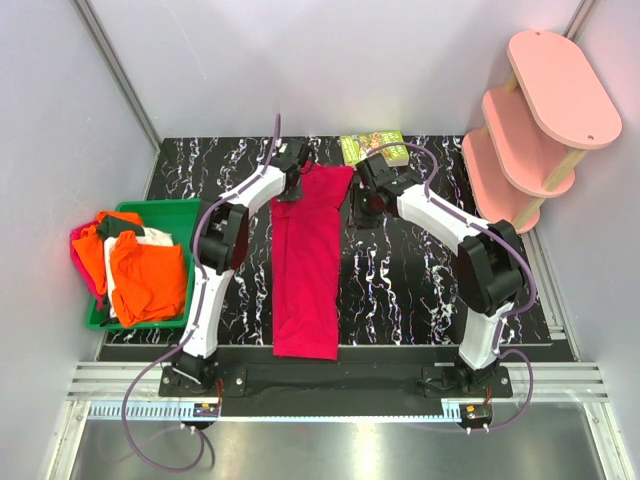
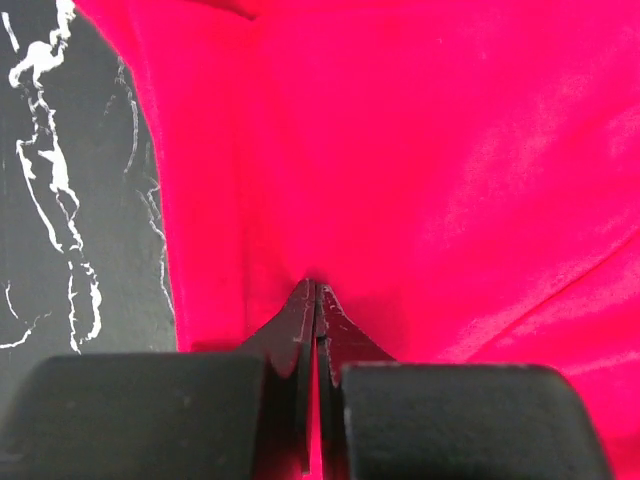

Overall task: Fold and stack the t-shirts
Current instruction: Grab the bottom of the folded rectangular tshirt with both arms

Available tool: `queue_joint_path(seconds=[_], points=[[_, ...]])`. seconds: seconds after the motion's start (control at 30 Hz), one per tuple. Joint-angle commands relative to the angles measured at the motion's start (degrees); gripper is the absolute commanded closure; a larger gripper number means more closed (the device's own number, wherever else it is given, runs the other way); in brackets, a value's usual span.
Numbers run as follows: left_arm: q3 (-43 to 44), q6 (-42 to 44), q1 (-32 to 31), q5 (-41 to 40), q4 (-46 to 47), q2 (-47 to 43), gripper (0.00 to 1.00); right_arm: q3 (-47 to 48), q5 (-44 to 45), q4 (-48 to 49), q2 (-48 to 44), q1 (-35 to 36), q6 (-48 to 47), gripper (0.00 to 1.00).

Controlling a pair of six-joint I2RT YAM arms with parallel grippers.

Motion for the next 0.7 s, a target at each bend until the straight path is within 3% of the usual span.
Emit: queue_joint_path(seconds=[0.0,0.03,0.07,0.2,0.27,0.37,0.47,0.67], points=[[-1.7,-1.7,1.1,0.5,-0.5,-1.7,0.99,1.8,0.2,1.2,1.2,-0.8,0.3,0.60],[-1.7,-1.7,1.2,0.4,-1.0,-1.5,0.95,1.8,0.2,1.1,1.2,-0.8,0.7,0.60],[-1.6,-1.8,1.5,0.4,-2.0,-1.0,0.83,1.7,0.2,1.1,1.3,-1.0,0.8,0.60],[-1.1,-1.4,1.9,1.8,-3.6,-0.5,0.54,1.0,0.7,1.1,1.0,-1.4,1.1,0.60],[-2.4,-1.9,1.7,2.0,-2.4,-2.0,0.50,0.8,1.3,1.1,0.6,-1.5,0.8,0.60],[-9.3,-2.1,0.5,-0.3,3.3,-10.0,0.35,0.2,3.3,1.2,-2.1,-1.5,0.5,0.57],[-17.0,-2.7,-2.1,-5.6,6.9,-20.7,0.12,-1.2,5.7,1.3,-5.1,-1.3,0.6,0.48],[-35.3,-7.3,-12.1,-11.4,7.8,-39.7,0.18,-10.6,8.5,2.4,-10.9,0.7,1.4,0.48]])
